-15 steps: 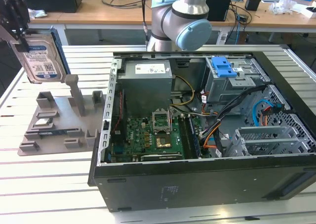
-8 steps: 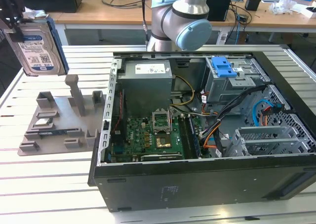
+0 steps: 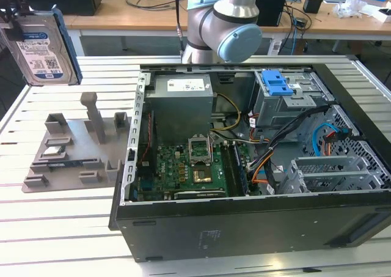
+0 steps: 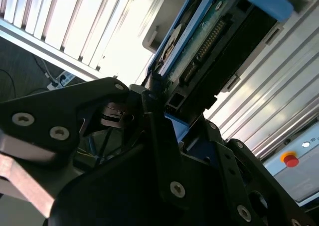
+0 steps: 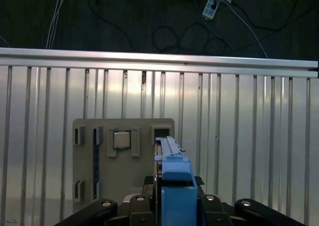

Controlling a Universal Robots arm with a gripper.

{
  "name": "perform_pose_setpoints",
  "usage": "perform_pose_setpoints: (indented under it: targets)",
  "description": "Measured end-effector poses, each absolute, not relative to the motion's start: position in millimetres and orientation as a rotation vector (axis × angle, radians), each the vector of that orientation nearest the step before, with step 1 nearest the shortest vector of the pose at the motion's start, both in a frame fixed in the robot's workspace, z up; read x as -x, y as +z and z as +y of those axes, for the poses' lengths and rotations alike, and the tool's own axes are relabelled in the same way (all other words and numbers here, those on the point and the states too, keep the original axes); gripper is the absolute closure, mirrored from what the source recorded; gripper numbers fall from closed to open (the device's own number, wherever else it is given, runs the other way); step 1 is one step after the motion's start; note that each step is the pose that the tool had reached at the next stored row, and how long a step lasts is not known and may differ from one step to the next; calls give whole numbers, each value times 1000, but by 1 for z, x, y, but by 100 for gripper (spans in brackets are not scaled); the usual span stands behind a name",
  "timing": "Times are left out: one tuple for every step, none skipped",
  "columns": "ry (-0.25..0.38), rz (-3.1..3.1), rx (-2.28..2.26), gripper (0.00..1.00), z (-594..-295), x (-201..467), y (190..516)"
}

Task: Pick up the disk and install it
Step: 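Pick up the disk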

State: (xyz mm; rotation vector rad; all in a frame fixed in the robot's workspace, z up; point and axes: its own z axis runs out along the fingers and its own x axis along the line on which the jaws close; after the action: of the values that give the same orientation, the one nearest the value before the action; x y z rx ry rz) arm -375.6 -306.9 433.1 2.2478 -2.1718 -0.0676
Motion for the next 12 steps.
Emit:
perform_pose_setpoints:
  targets:
    - [-68, -2172, -2248, 63, -307, 376, 436]
    - [-68, -2172, -2248, 63, -307, 376, 438]
    - [-68, -2172, -2248, 63, -307, 376, 440]
    - [-68, -2172, -2248, 63, -307, 376, 442]
    - [-68, -2172, -2248, 63, -307, 376, 444]
    - [-68, -2172, -2248, 63, -307, 376, 446]
    - [-68, -2172, -2248, 63, -307, 376, 448]
    - [-68, -2172, -2248, 63, -307, 376, 450]
    - [-68, -2172, -2248, 63, -307, 376, 453]
    - [-68, -2172, -2248, 63, -307, 376, 456]
    - [-68, -2172, -2248, 63, -307, 376, 458]
    - [-68, -2172, -2248, 63, -307, 376, 459]
